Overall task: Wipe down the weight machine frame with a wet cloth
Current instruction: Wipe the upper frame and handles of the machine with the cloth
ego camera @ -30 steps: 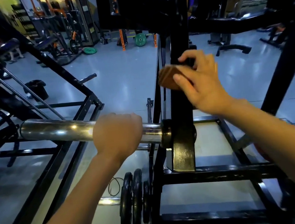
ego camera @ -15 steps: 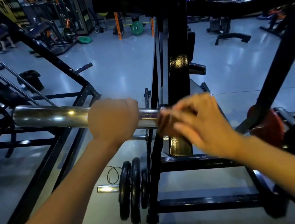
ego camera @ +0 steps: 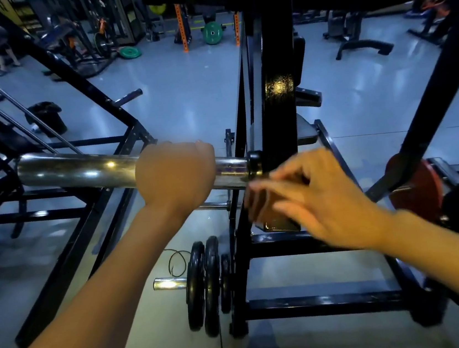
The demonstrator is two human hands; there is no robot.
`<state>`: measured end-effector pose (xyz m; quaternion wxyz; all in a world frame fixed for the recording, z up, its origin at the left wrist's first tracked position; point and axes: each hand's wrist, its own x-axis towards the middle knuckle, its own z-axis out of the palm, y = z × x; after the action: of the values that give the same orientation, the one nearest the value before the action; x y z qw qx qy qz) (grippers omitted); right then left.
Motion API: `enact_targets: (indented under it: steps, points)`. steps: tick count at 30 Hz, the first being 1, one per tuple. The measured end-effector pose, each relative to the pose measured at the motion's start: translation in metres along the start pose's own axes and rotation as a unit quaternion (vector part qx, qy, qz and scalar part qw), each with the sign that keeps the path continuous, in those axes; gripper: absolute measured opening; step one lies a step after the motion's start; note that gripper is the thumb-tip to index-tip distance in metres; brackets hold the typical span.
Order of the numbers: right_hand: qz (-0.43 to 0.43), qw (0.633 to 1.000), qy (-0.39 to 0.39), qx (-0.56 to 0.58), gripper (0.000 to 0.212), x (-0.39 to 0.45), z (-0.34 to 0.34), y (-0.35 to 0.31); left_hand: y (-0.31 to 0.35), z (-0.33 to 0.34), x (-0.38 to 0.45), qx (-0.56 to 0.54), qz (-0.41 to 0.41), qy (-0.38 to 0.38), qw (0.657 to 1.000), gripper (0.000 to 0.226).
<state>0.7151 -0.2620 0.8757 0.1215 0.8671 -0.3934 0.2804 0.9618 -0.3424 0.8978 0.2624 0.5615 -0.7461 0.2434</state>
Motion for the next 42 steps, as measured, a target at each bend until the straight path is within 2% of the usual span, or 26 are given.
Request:
enact_targets:
  steps: [3, 5, 9, 12, 15, 18, 21, 25, 29, 31, 34, 36, 38, 40, 42]
  points:
    - [0.117, 0.991, 0.068, 0.015, 0.046, 0.034, -0.004, 0.021, -0.001, 0.001, 0.0, -0.028, -0.008, 0.011, 1.0, 0.053]
    - [0.162, 0.982, 0.085, 0.045, 0.048, 0.032, 0.002, 0.011, -0.001, 0.001, 0.0, -0.035, -0.01, 0.012, 0.999, 0.053]
    - [0.06, 0.996, 0.026, 0.053, 0.046, -0.024, 0.012, -0.032, 0.0, 0.002, 0.0, -0.027, -0.016, 0.006, 0.999, 0.054]
    - [-0.009, 0.999, 0.008, 0.043, 0.036, -0.031, 0.009, -0.019, 0.001, 0.003, 0.0, -0.025, -0.021, -0.001, 0.999, 0.055]
    - [0.024, 0.998, 0.04, 0.038, 0.033, 0.0, 0.005, 0.008, 0.002, 0.002, 0.001, -0.028, -0.021, 0.007, 0.999, 0.055]
    - [0.12, 0.987, 0.096, 0.047, 0.039, 0.037, -0.004, 0.035, 0.001, 0.002, 0.0, -0.032, -0.016, 0.009, 0.999, 0.054]
    - [0.174, 0.978, 0.099, 0.065, 0.043, 0.042, 0.0, 0.027, 0.001, 0.001, 0.0, -0.035, -0.01, 0.015, 0.999, 0.051]
    - [0.078, 0.995, 0.036, 0.05, 0.043, -0.015, 0.009, -0.015, 0.001, 0.001, 0.0, -0.028, -0.007, 0.017, 0.999, 0.051]
    - [-0.042, 0.999, -0.013, 0.026, 0.039, -0.036, 0.009, -0.009, 0.003, 0.0, -0.001, -0.021, 0.002, 0.018, 1.0, 0.05]
    - [-0.015, 0.999, 0.004, 0.029, 0.043, -0.019, 0.009, 0.007, 0.002, 0.0, 0.0, -0.029, -0.006, 0.011, 0.999, 0.053]
    - [0.077, 0.995, 0.052, 0.024, 0.053, 0.019, -0.004, 0.036, 0.002, -0.001, 0.001, -0.036, -0.017, 0.004, 0.999, 0.055]
    - [0.12, 0.988, 0.096, 0.025, 0.053, 0.041, -0.011, 0.048, 0.002, 0.0, 0.001, -0.031, -0.016, 0.005, 0.999, 0.053]
    - [0.149, 0.983, 0.105, 0.03, 0.051, 0.048, -0.008, 0.04, 0.001, 0.001, 0.001, -0.02, -0.01, -0.001, 1.0, 0.051]
    - [0.122, 0.989, 0.078, 0.021, 0.051, 0.035, -0.001, 0.018, 0.001, 0.001, 0.001, -0.021, -0.013, -0.005, 1.0, 0.05]
    - [0.043, 0.998, 0.033, 0.013, 0.049, 0.013, 0.0, 0.002, 0.003, -0.001, 0.001, -0.027, -0.024, -0.002, 0.999, 0.05]
